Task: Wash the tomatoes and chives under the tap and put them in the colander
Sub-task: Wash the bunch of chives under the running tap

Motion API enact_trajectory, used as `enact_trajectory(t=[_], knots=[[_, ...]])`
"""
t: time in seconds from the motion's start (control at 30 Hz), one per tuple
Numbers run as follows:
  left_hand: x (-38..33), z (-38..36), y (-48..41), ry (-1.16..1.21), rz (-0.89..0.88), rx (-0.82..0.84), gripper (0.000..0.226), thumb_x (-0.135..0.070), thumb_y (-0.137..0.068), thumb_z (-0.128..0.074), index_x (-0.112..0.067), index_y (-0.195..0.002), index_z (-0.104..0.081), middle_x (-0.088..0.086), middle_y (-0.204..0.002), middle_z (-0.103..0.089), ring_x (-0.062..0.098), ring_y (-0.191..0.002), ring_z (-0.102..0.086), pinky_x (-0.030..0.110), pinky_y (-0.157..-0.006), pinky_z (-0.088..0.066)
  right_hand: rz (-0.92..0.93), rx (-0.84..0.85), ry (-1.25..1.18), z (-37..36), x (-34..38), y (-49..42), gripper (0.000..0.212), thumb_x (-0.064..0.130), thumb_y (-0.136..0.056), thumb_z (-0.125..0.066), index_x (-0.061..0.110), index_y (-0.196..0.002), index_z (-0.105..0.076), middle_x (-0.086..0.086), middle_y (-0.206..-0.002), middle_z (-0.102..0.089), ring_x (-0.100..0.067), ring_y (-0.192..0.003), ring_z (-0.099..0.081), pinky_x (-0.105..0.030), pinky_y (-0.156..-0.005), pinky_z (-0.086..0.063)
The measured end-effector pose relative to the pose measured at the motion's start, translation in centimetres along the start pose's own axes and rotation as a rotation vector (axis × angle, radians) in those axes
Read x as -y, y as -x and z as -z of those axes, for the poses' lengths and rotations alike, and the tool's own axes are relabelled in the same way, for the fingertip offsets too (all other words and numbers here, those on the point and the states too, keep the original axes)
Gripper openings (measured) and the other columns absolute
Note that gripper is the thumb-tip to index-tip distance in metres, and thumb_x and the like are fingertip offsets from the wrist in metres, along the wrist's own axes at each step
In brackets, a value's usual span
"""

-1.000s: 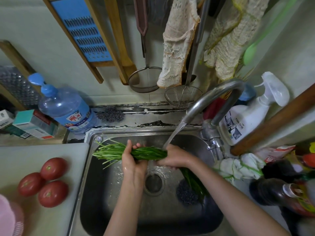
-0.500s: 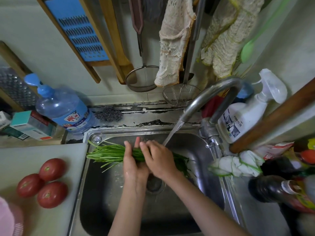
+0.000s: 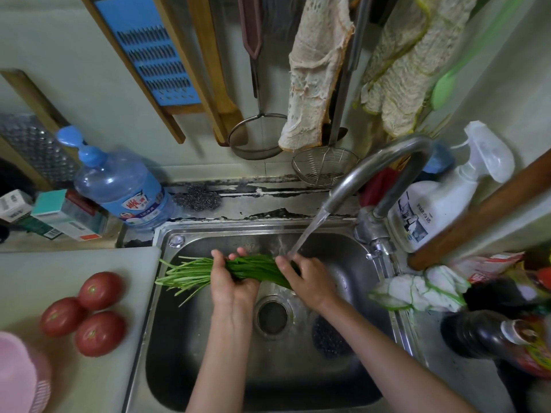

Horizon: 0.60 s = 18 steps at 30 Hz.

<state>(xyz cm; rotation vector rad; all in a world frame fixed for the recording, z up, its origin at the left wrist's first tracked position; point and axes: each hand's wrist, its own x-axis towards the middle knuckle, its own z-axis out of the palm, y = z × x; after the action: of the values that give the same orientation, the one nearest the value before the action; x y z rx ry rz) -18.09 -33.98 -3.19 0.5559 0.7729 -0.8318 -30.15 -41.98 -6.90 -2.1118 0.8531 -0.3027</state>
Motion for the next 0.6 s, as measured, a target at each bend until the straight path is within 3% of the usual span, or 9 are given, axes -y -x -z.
enact_trajectory(t=[0.1, 0.17, 0.23, 0.27, 0.3, 0.37, 0.47, 0.53, 0.6], knots=[[-0.3, 0.4, -0.1, -0.026, -0.017, 0.019, 0.038, -0.041, -0.094, -0.051, -0.018, -0.064, -0.042, -0.006, -0.044, -0.046, 0.009, -0.054, -0.051, 0.044, -0.104, -0.041, -0.088, 0.111, -0.102, 0.7, 1.4, -0.5, 0.064, 0.066, -0.091, -0.018, 0.019, -0.053, -0.037, 0.003, -0.048, -0.038, -0.011, -0.044, -0.038, -0.027, -0.050, -0.031], [-0.8, 1.2, -0.4, -0.028, -0.013, 0.038, 0.036, -0.041, -0.093, -0.053, -0.019, -0.066, -0.043, -0.006, -0.047, -0.046, 0.009, -0.049, -0.054, 0.046, -0.102, -0.042, -0.168, 0.248, -0.186, 1.4, 1.8, -0.6, 0.064, 0.065, -0.091, -0.014, 0.021, -0.056, -0.044, 0.004, -0.055, -0.045, -0.012, -0.053, -0.045, -0.026, -0.059, -0.035], [-1.2, 1.9, -0.6, -0.022, -0.032, 0.053, 0.034, -0.041, -0.093, -0.053, -0.020, -0.067, -0.044, -0.007, -0.048, -0.046, 0.009, -0.045, -0.056, 0.044, -0.099, -0.044, -0.275, 0.375, -0.262, 2.1, 1.6, -0.5, 0.069, 0.065, -0.092, -0.015, 0.022, -0.097, -0.068, 0.002, -0.097, -0.064, -0.013, -0.096, -0.057, -0.029, -0.086, -0.040], [-1.4, 2.0, -0.6, -0.019, -0.044, 0.053, 0.034, -0.041, -0.093, -0.053, -0.020, -0.068, -0.044, -0.007, -0.048, -0.047, 0.009, -0.045, -0.056, 0.043, -0.096, -0.045, -0.317, 0.426, -0.289, 2.3, 1.2, -0.3, 0.071, 0.069, -0.089, -0.016, 0.025, -0.120, -0.062, 0.003, -0.123, -0.059, -0.015, -0.116, -0.051, -0.033, -0.098, -0.037], [-1.5, 2.0, -0.5, -0.017, -0.052, 0.050, 0.034, -0.041, -0.093, -0.052, -0.019, -0.068, -0.045, -0.007, -0.048, -0.047, 0.009, -0.045, -0.057, 0.043, -0.095, -0.045, -0.331, 0.463, -0.298, 2.2, 0.8, 0.1, 0.074, 0.076, -0.084, -0.021, 0.029, -0.129, -0.056, 0.003, -0.133, -0.054, -0.016, -0.123, -0.047, -0.035, -0.103, -0.035], [-1.9, 1.8, -0.1, -0.023, -0.069, 0.043, 0.034, -0.041, -0.093, -0.052, -0.019, -0.069, -0.045, -0.007, -0.048, -0.047, 0.009, -0.047, -0.056, 0.044, -0.096, -0.045, -0.301, 0.488, -0.308, 1.3, 0.0, 1.2, 0.075, 0.082, -0.070, -0.042, 0.031, -0.123, -0.056, 0.003, -0.125, -0.060, -0.012, -0.112, -0.055, -0.031, -0.097, -0.044], [-2.6, 1.3, 0.1, -0.027, -0.067, 0.053, 0.034, -0.042, -0.093, -0.051, -0.019, -0.070, -0.046, -0.008, -0.048, -0.047, 0.009, -0.047, -0.058, 0.044, -0.095, -0.045, -0.217, 0.387, -0.315, -0.9, -1.8, 1.9, 0.069, 0.058, -0.062, -0.078, 0.030, -0.120, -0.055, 0.005, -0.112, -0.066, -0.009, -0.102, -0.062, -0.032, -0.091, -0.053], [-3.0, 0.9, 0.2, -0.025, -0.067, 0.049, 0.033, -0.042, -0.093, -0.052, -0.019, -0.070, -0.046, -0.007, -0.048, -0.048, 0.010, -0.046, -0.059, 0.044, -0.096, -0.045, -0.188, 0.262, -0.185, -1.3, -2.7, 1.6, 0.050, 0.047, -0.069, -0.075, 0.030, -0.114, -0.061, 0.002, -0.099, -0.071, -0.014, -0.091, -0.067, -0.039, -0.082, -0.056], [-3.2, 0.8, 0.5, -0.023, -0.057, 0.043, 0.032, -0.040, -0.093, -0.053, -0.018, -0.070, -0.046, -0.007, -0.048, -0.049, 0.010, -0.048, -0.059, 0.046, -0.092, -0.048, -0.163, 0.197, -0.002, -0.6, -2.5, 0.8, 0.031, 0.034, -0.080, -0.067, 0.029, -0.111, -0.065, -0.001, -0.091, -0.073, -0.019, -0.083, -0.068, -0.034, -0.072, -0.055]])
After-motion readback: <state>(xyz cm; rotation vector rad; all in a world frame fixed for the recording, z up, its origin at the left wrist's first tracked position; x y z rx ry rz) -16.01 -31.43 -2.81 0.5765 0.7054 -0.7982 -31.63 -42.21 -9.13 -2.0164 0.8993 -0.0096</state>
